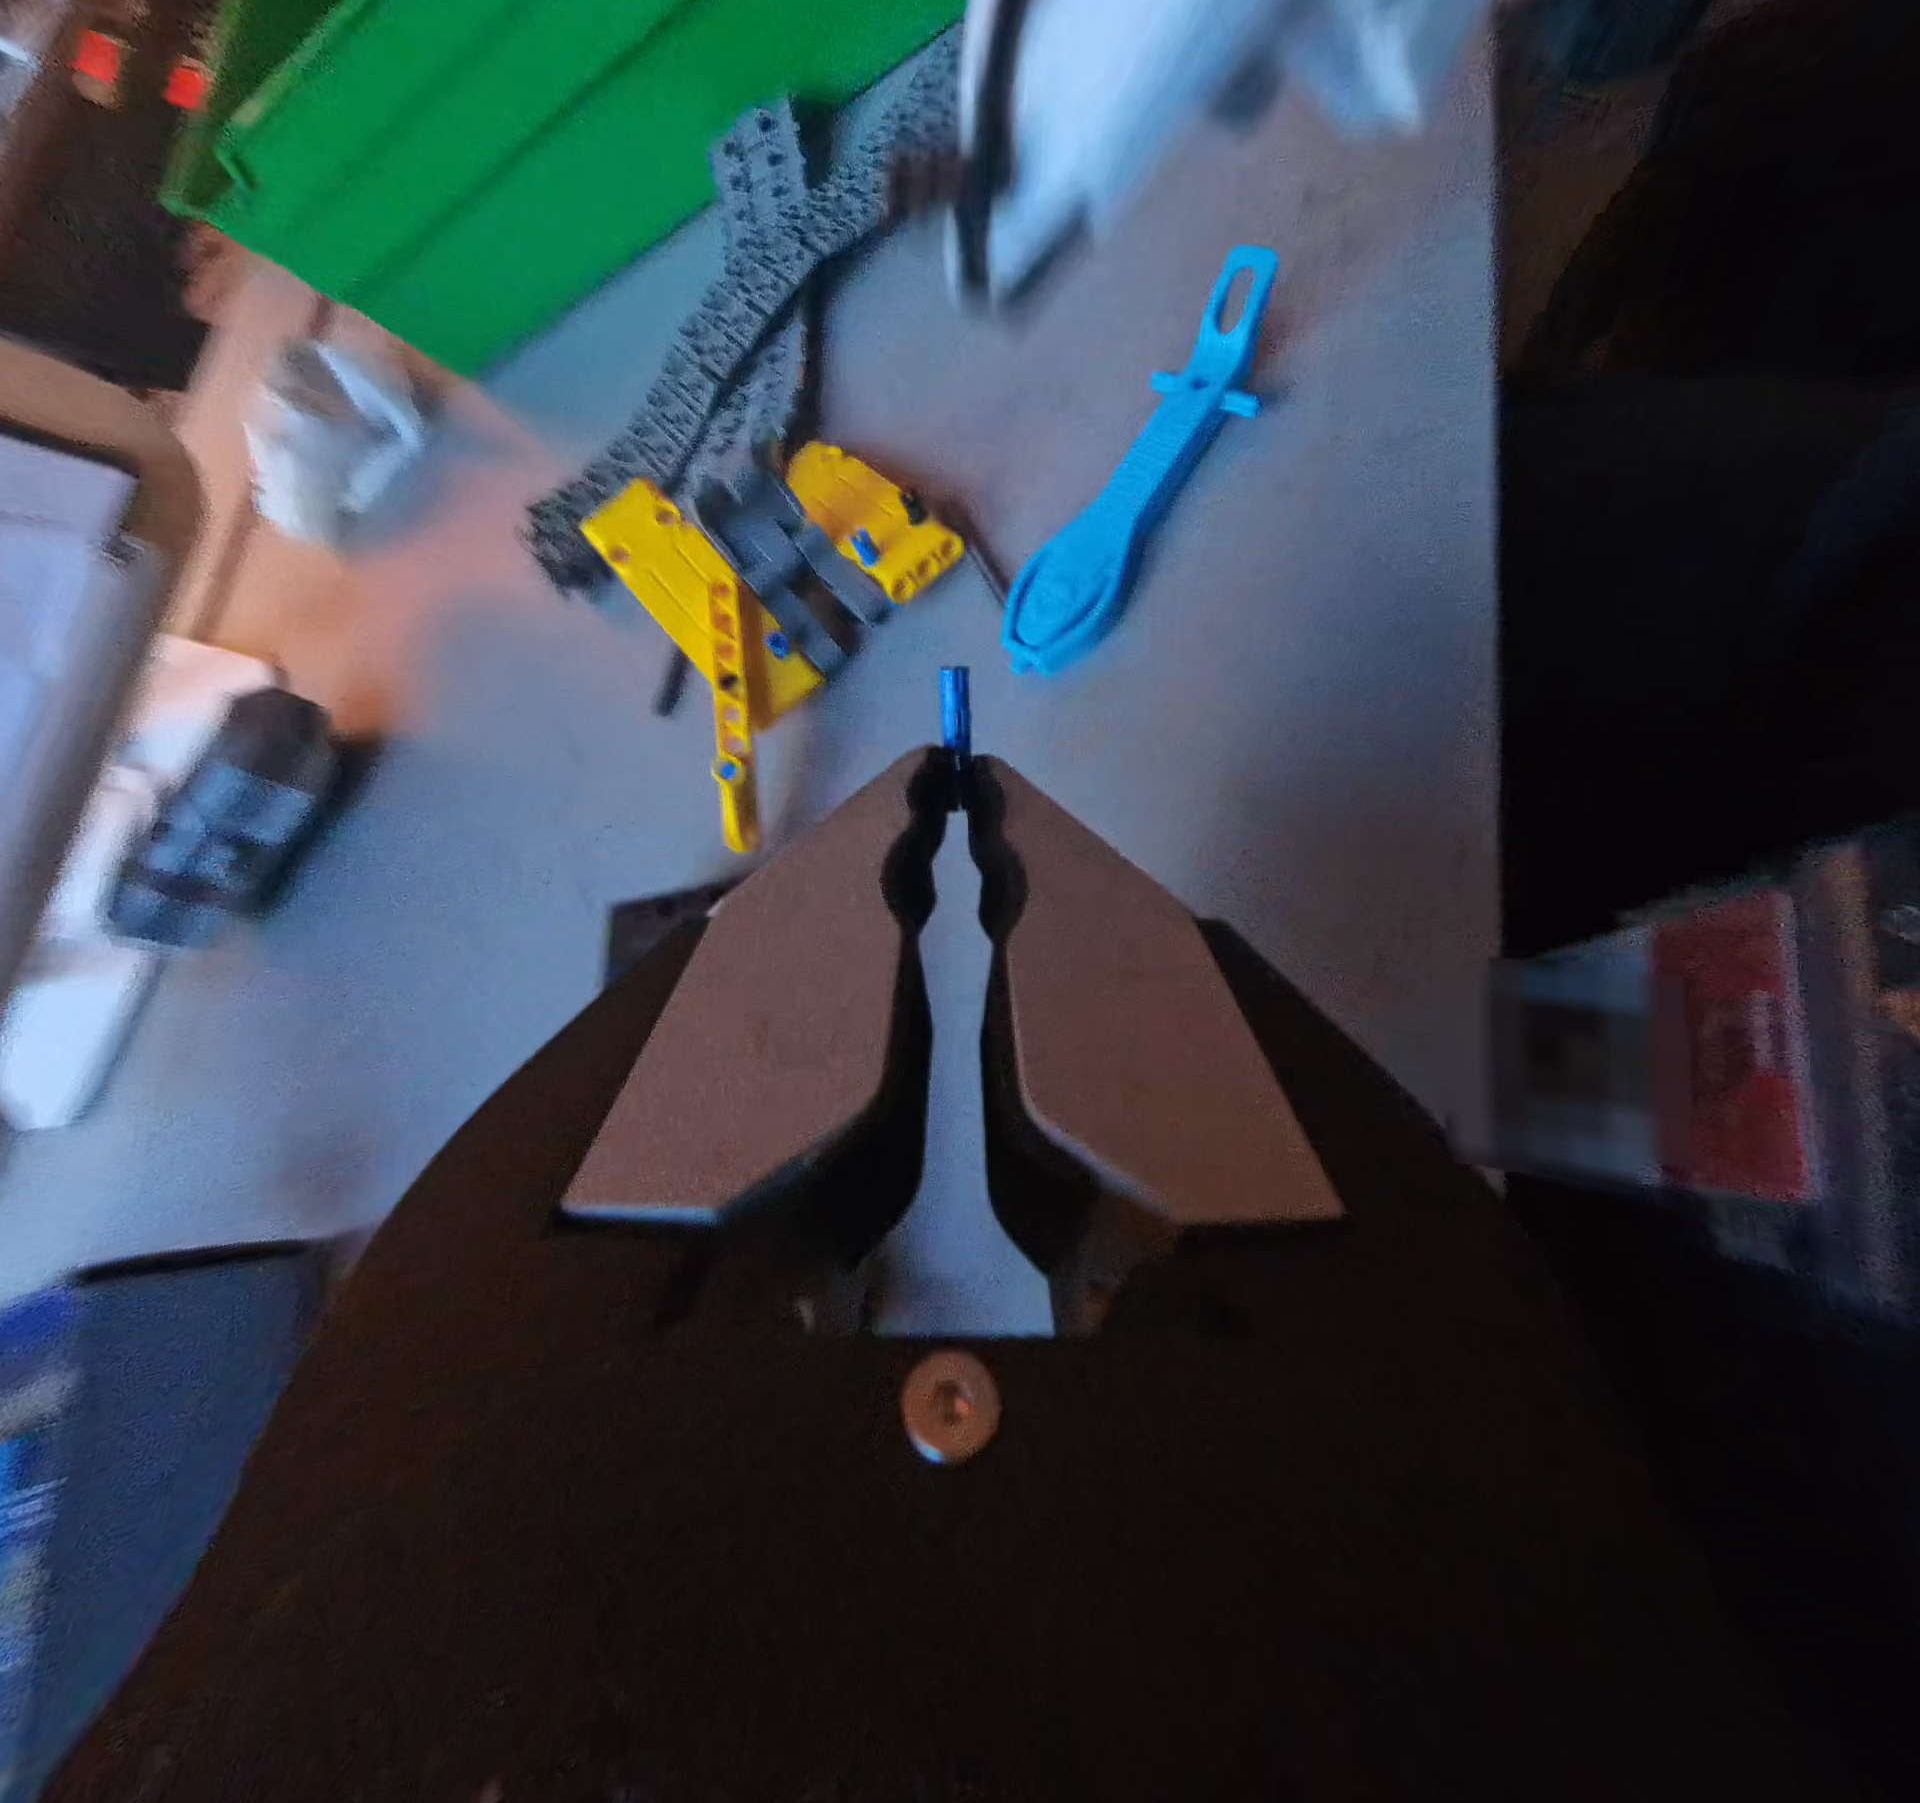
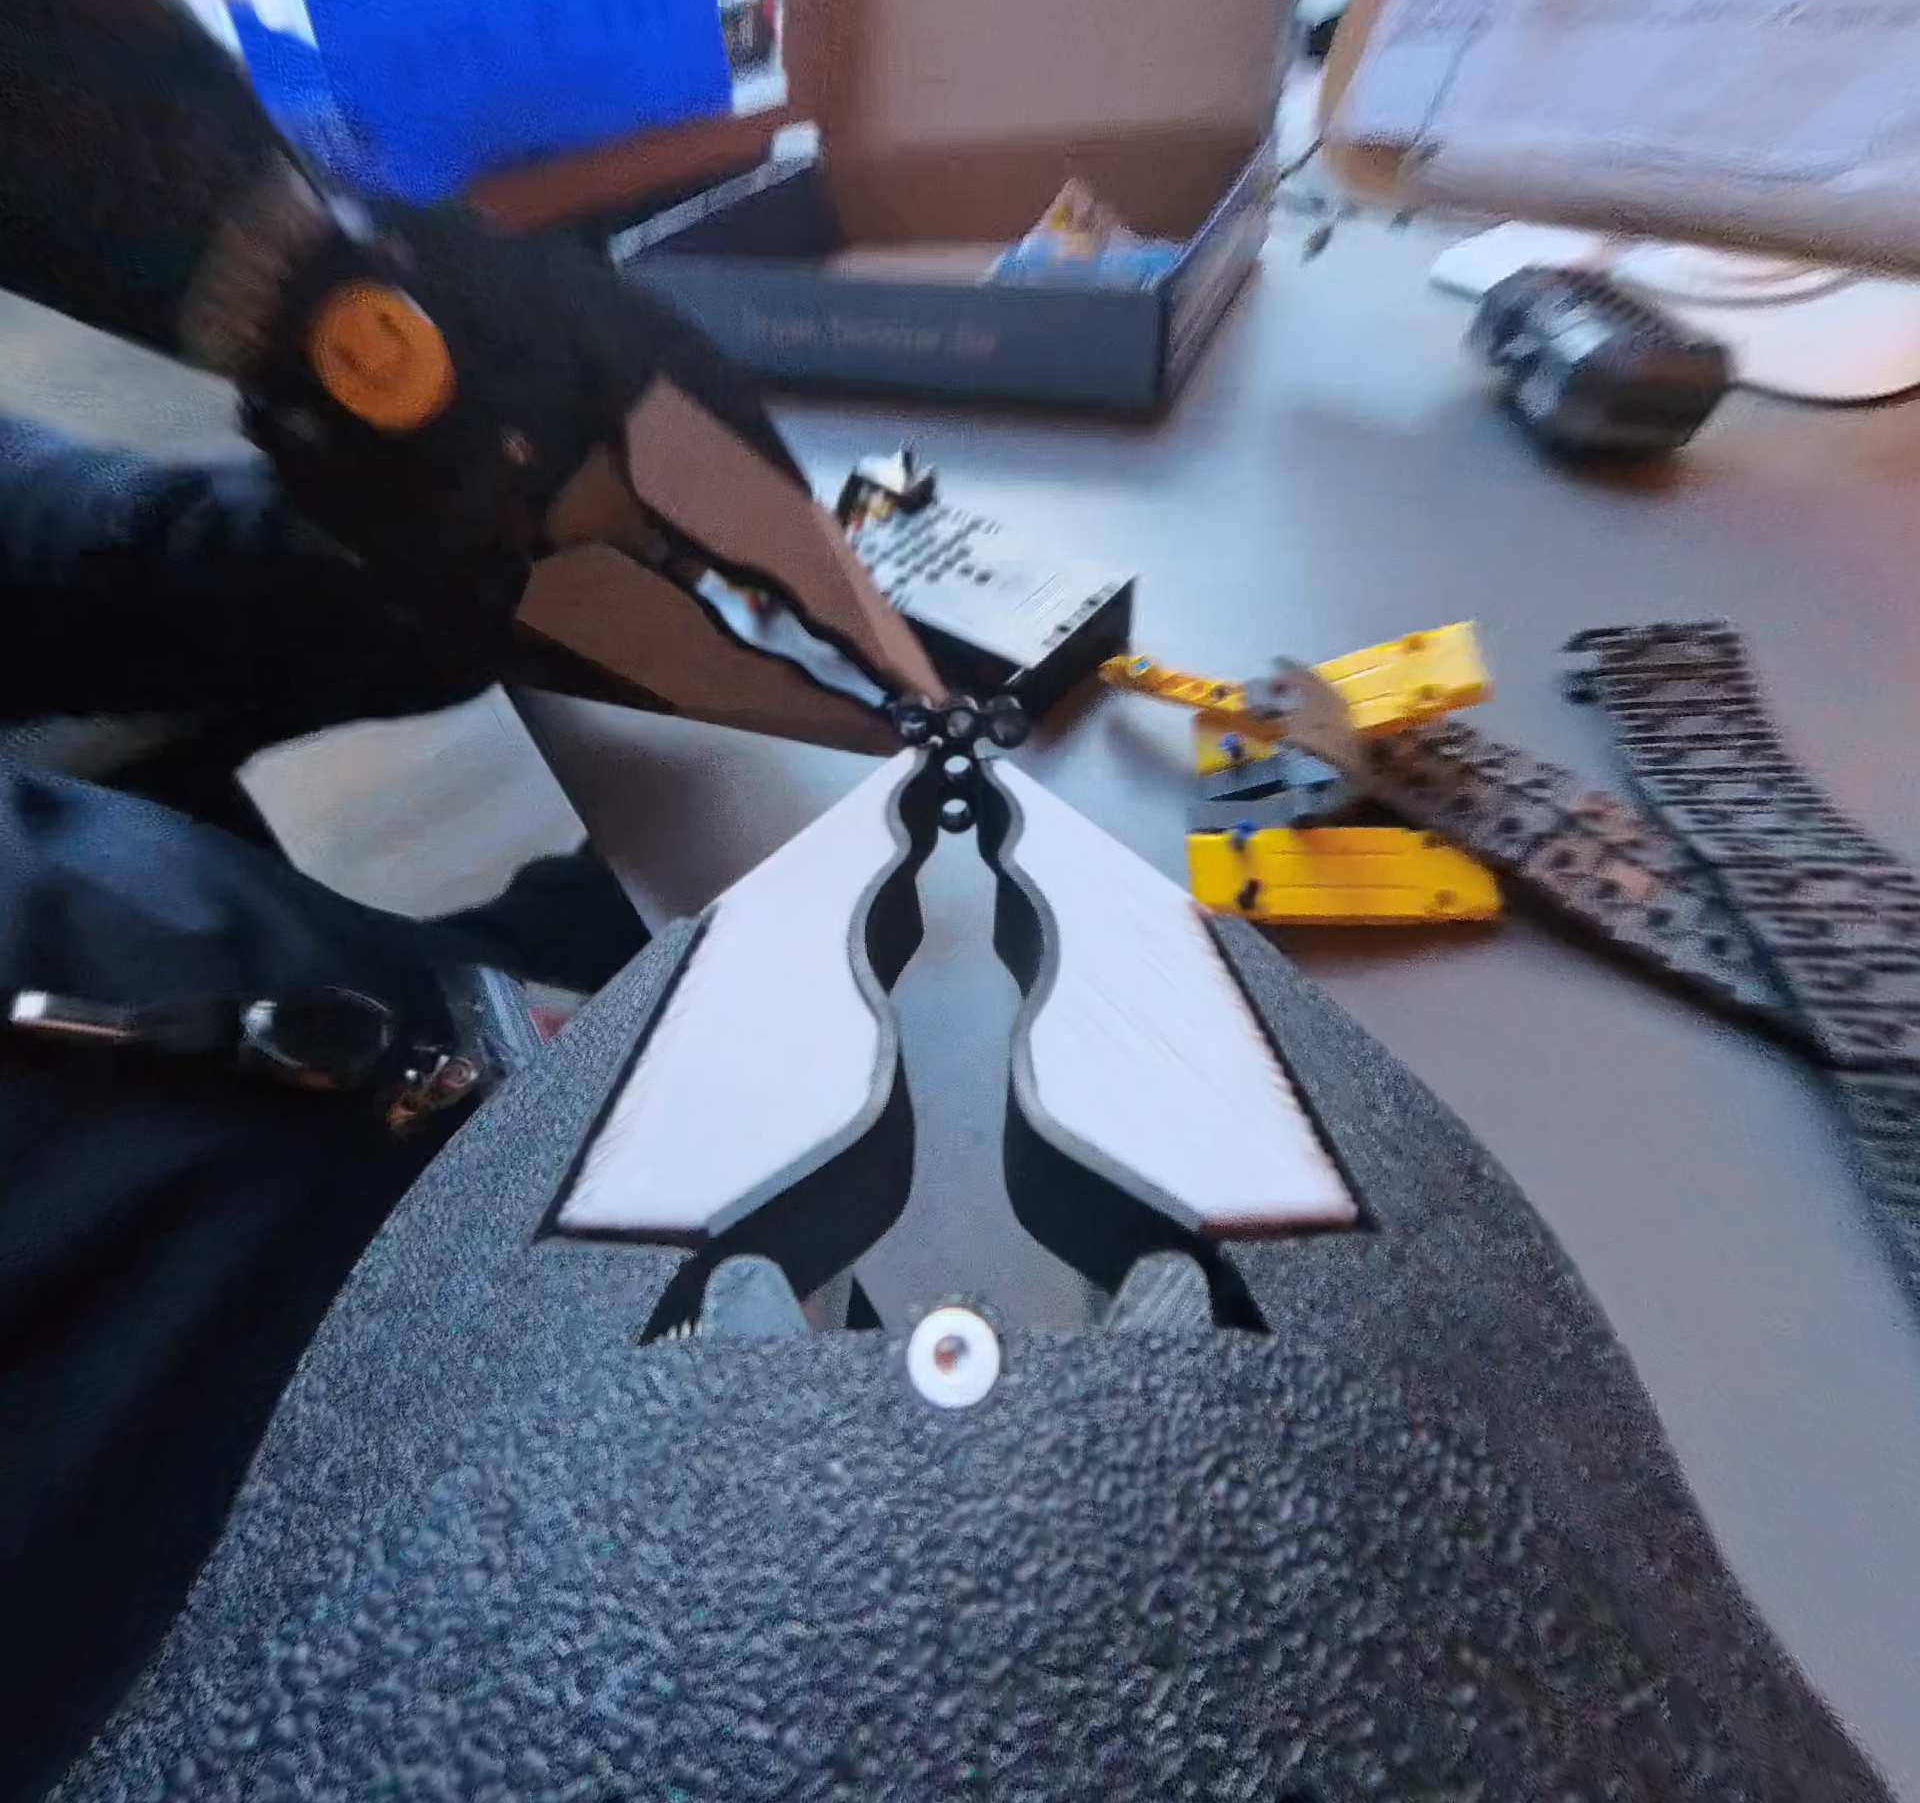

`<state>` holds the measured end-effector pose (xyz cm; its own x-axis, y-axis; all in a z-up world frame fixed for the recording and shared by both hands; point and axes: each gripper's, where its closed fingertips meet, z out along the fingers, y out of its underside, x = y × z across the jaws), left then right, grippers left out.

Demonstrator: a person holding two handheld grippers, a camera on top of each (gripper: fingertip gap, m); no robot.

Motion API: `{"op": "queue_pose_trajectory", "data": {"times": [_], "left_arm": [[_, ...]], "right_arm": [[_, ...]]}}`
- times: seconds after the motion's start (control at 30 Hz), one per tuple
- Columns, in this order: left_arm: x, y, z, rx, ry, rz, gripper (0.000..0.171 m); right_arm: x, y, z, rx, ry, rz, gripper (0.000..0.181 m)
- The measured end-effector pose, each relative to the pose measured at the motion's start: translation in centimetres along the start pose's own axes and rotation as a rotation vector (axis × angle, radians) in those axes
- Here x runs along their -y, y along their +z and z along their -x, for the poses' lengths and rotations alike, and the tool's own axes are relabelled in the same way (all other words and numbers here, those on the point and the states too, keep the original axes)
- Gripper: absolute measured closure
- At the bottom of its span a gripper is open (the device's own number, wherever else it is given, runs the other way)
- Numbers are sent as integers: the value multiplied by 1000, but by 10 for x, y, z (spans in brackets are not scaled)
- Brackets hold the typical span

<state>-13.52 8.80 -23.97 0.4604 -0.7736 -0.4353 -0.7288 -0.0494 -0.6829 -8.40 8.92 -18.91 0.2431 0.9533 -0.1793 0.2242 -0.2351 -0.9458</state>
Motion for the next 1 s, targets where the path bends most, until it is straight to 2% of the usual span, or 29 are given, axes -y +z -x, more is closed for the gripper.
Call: {"op": "queue_pose_trajectory", "data": {"times": [0.1,0.2,0.3,0.4,0.53,0.7,0.8,0.87,0.9,0.93,1.0], "left_arm": [[2,-8,0,-45,-144,-96,169],[20,-8,7,-6,-126,-147,169],[28,-4,5,-23,-154,-185,169],[15,2,1,-55,-187,-116,169],[1,14,-5,-107,-237,-64,169],[-3,20,-9,-77,-190,-30,169],[-2,22,-8,-80,-197,-28,169],[6,24,-7,-98,-224,-61,169],[12,24,-7,-114,-241,-86,169],[19,24,-8,-136,-262,-113,169],[30,24,-3,-141,-294,-170,169]], "right_arm": [[0,-18,-20,35,162,-13,178],[-18,1,-5,81,129,100,178],[-26,17,-6,40,55,168,178],[-26,13,-24,-44,9,182,178],[-22,-9,-56,-144,-7,190,178],[15,-76,-113,-384,-71,119,178],[48,-129,-174,-578,-136,120,178],[43,-143,-220,-612,-93,229,176],[31,-143,-238,-594,-29,318,163],[20,-143,-251,-577,29,394,147],[16,-141,-262,-566,53,435,142]]}}
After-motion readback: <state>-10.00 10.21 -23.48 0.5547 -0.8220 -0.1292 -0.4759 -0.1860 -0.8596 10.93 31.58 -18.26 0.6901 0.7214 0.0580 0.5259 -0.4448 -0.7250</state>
